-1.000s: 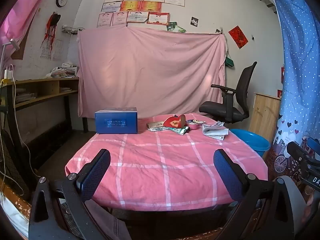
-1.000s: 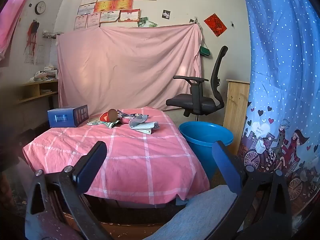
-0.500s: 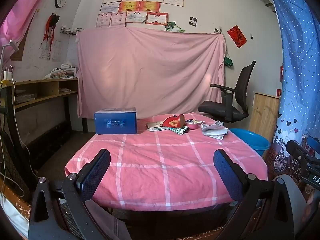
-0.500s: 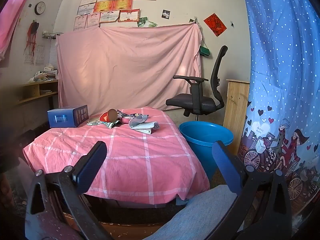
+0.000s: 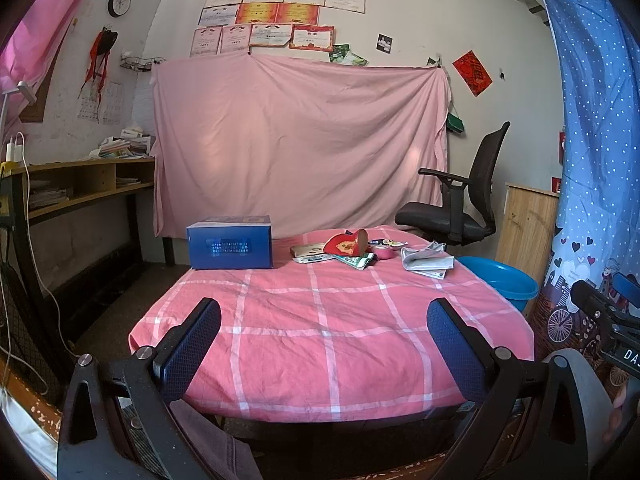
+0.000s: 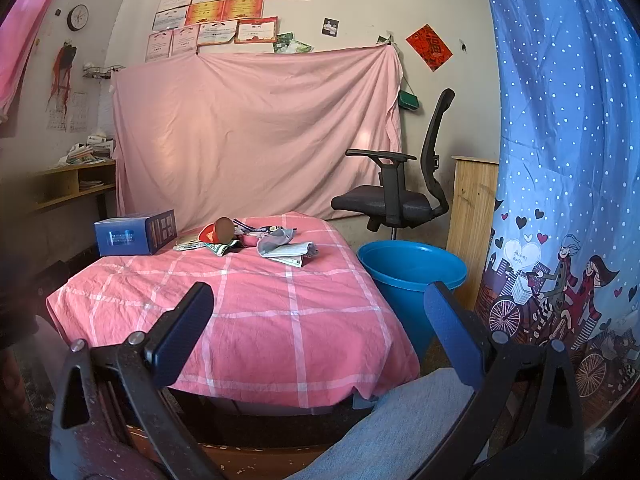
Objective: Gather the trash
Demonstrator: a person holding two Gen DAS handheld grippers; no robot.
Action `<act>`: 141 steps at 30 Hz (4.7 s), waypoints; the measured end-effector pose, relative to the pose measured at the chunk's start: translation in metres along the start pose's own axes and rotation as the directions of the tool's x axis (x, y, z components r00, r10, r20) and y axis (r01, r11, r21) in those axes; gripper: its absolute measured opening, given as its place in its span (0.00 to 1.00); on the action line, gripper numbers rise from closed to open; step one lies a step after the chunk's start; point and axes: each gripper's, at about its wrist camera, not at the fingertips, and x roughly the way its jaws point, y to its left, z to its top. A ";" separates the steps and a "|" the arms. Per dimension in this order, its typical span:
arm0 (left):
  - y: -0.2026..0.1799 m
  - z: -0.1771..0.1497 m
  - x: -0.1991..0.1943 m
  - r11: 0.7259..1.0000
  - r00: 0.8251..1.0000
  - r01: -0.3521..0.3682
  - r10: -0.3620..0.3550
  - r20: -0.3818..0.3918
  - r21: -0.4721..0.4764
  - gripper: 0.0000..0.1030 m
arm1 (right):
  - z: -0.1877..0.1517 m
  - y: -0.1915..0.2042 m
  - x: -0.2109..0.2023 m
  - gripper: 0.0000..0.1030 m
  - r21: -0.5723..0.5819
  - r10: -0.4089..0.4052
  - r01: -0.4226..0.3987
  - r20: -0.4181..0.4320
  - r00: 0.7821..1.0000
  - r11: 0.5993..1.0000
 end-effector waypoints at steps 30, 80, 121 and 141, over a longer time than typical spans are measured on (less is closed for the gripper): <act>0.000 0.000 0.000 1.000 1.000 0.000 0.000 0.003 0.003 0.98 | 0.000 0.000 0.000 1.00 0.002 0.000 0.000 0.000 1.000 1.000; -0.005 0.021 0.012 1.000 1.000 -0.013 0.013 0.008 -0.004 0.98 | 0.015 0.005 0.010 1.00 -0.008 0.065 -0.065 0.031 0.997 0.998; -0.006 0.056 0.321 0.995 0.970 0.100 -0.098 -0.221 -0.002 0.82 | 0.046 0.024 0.316 1.00 -0.060 0.324 -0.359 -0.314 0.893 0.931; -0.009 0.060 0.358 0.976 0.907 0.215 -0.213 -0.362 -0.034 0.15 | 0.031 0.019 0.345 0.96 0.092 0.430 -0.440 -0.466 0.773 0.893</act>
